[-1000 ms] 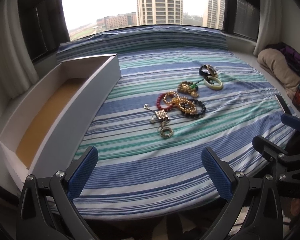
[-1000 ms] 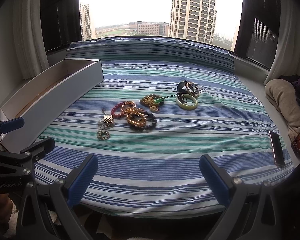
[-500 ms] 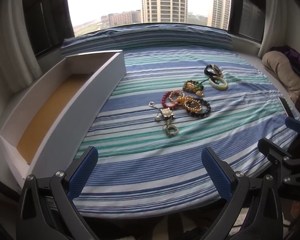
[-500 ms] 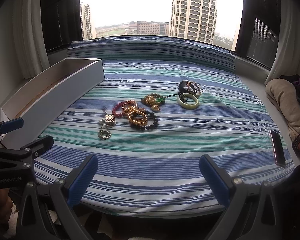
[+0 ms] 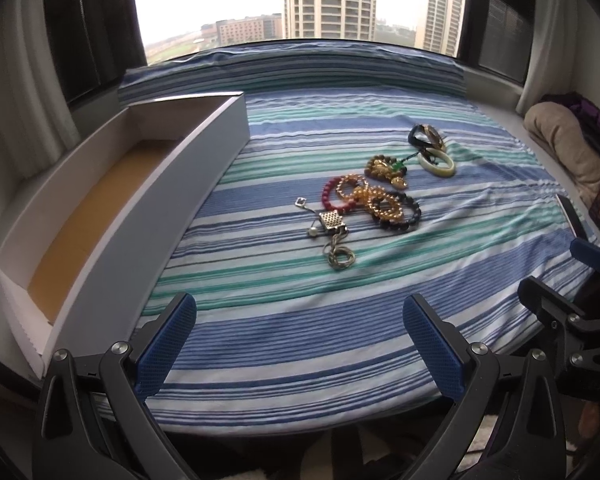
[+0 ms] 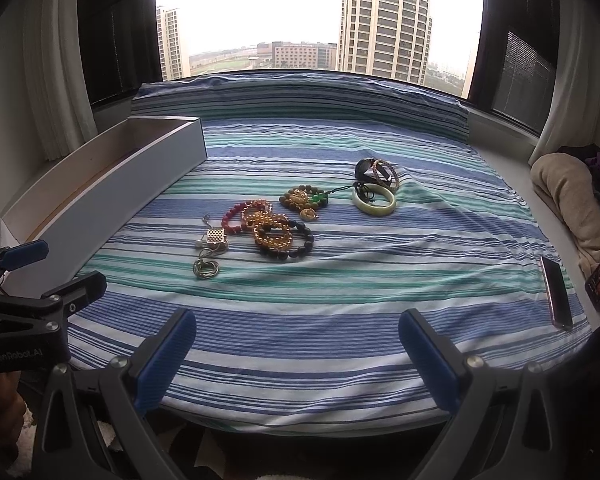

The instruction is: Organize jewelry

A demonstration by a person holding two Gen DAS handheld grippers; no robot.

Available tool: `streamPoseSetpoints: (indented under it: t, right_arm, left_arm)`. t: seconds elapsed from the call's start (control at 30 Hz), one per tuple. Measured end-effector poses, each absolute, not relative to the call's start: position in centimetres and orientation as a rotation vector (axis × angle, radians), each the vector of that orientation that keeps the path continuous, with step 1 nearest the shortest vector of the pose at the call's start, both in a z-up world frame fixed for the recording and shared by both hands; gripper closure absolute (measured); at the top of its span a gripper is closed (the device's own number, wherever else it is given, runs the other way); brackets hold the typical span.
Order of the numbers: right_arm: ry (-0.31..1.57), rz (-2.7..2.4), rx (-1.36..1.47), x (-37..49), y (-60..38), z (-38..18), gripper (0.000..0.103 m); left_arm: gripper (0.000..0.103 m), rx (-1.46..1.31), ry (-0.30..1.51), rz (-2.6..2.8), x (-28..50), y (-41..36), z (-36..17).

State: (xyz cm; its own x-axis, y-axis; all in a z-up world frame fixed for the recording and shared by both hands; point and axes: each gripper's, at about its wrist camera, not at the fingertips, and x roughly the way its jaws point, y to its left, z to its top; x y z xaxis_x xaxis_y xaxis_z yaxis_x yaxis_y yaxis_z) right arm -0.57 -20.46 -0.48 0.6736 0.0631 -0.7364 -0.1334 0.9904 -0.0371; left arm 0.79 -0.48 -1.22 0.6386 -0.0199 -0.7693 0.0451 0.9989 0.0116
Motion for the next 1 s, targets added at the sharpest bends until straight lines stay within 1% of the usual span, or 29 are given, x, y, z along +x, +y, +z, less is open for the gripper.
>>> streamPoseSetpoints:
  t: [0.3, 0.53, 0.63, 0.77, 0.83, 0.87, 0.9, 0.97, 1.0]
  right_arm:
    - [0.838, 0.111, -0.081, -0.4, -20.6, -0.9, 0.0]
    - [0.847, 0.11, -0.07, -0.2, -21.2, -1.4, 0.0]
    - [0.858, 0.101, -0.058, 0.1, -21.8, -1.8, 0.0]
    - [0.873, 0.096, -0.038, 0.4, -22.7, -2.3, 0.0]
    - [0.875, 0.09, -0.034, 0.5, -23.1, -2.4, 0.0]
    - [0.876, 0.086, -0.031, 0.5, -23.3, -2.4, 0.0]
    - [0.878, 0.081, -0.027, 0.6, -23.6, -2.5, 0.0]
    - [0.883, 0.071, -0.017, 0.8, -24.2, -2.7, 0.0]
    - [0.886, 0.067, -0.012, 0.9, -24.5, -2.8, 0.0]
  left_arm:
    - [0.0, 0.007, 0.915, -0.064, 1.9, -0.4, -1.7]
    - [0.0, -0.027, 0.969, -0.103, 5.7, -0.6, -2.5]
    - [0.0, -0.025, 0.994, -0.148, 8.2, -1.7, -3.7]
    - [0.002, -0.011, 1.042, -0.157, 12.3, -3.3, -6.9]
    - [0.006, 0.013, 1.057, -0.139, 14.1, -4.0, -8.6]
    - [0.013, 0.023, 1.072, -0.125, 15.0, -4.2, -9.5]
    - [0.017, 0.025, 1.092, -0.117, 15.8, -4.3, -10.4]
    - [0.018, 0.017, 1.131, -0.105, 16.9, -4.3, -11.7]
    - [0.021, 0.015, 1.141, -0.098, 17.1, -4.3, -12.2]
